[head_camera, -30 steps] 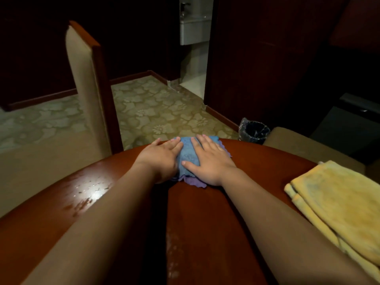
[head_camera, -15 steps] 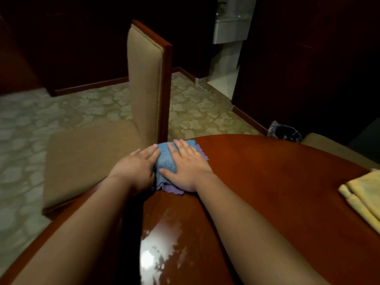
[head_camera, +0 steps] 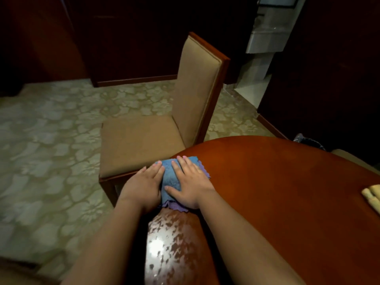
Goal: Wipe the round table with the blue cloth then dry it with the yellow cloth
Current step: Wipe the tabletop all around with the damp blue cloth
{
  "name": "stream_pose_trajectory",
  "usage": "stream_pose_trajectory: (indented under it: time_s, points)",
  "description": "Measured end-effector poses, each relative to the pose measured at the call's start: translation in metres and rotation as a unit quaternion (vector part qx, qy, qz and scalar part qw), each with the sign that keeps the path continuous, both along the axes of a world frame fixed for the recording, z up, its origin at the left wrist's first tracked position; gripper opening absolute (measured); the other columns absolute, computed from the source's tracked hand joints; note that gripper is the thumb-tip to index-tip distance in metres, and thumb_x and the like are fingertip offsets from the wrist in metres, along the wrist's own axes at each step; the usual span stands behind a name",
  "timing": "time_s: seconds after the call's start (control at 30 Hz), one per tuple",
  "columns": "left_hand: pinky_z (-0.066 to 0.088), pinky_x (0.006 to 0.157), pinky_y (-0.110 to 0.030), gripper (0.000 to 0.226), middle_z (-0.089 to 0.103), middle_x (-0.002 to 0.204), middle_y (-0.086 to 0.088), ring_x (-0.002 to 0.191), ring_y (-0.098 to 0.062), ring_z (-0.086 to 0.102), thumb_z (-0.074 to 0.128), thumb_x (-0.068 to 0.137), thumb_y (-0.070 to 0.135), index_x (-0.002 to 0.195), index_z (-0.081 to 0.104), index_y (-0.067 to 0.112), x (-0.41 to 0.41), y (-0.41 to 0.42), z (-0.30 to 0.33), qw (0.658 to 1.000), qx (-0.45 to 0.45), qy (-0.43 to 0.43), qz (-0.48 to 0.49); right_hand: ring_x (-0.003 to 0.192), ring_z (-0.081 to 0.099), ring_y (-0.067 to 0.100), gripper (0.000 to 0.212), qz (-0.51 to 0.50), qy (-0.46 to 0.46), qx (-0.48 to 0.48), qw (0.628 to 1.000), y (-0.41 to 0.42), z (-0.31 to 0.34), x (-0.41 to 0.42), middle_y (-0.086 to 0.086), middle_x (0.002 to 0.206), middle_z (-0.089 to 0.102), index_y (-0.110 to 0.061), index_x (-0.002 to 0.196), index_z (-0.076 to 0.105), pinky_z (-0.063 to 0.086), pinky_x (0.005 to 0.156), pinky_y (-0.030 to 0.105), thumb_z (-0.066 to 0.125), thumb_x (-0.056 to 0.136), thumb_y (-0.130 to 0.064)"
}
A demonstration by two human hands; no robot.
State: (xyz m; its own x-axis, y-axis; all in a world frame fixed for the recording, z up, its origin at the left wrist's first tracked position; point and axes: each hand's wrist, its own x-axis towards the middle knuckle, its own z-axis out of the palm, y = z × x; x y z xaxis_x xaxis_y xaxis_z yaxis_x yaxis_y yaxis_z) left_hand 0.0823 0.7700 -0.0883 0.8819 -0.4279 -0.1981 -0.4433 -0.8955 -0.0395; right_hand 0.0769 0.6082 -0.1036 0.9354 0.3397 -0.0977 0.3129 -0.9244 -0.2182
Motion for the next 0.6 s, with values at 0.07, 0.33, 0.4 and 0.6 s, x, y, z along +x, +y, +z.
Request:
stream_pose_trajectory:
  time_s: [0.07,0.33,0.4,0.6]
  points:
    - [0.001,0.116,-0.026,0.099,-0.001,0.16,-0.006,0.147,-0.012,0.002,-0.012,0.063,0.048,0.153,0.005,0.01,-0.012,0.009,0.0,1.0,-0.005,0.003,0.007,0.145,-0.013,0.017,0.081,0.0,0.006,-0.009,1.0,0.01,0.0,-0.01,0.004,0.16,-0.009,-0.017,0.153,0.0,-0.006,0.115,0.031,0.033,0.094,-0.061]
    - [-0.001,0.116,-0.027,0.07,-0.004,0.16,-0.008,0.147,-0.014,-0.001,0.01,0.091,0.041,0.152,0.004,0.008,-0.069,0.044,0.005,0.999,0.003,0.007,0.031,0.145,-0.014,0.017,0.08,0.015,0.005,-0.027,1.0,0.048,0.004,-0.061,0.004,0.16,-0.01,-0.017,0.153,-0.002,-0.007,0.115,0.032,0.031,0.094,-0.061]
    - [0.0,0.117,-0.028,0.083,-0.003,0.16,-0.008,0.147,-0.016,0.0,0.002,0.078,0.044,0.152,0.004,0.007,-0.092,0.053,0.006,0.999,0.003,0.016,0.041,0.145,-0.014,0.017,0.08,0.029,0.007,-0.024,0.999,0.057,0.006,-0.08,0.005,0.16,-0.01,-0.017,0.153,-0.001,-0.007,0.115,0.032,0.032,0.094,-0.061]
    - [0.001,0.117,-0.028,0.114,-0.002,0.159,-0.011,0.147,-0.018,0.001,-0.018,0.048,0.047,0.152,0.004,0.007,-0.192,0.074,0.011,0.995,0.026,0.036,0.085,0.146,-0.013,0.019,0.1,0.087,0.015,-0.005,0.996,0.081,0.001,-0.163,0.006,0.16,-0.008,-0.015,0.153,0.002,-0.006,0.116,0.034,0.002,0.071,-0.073]
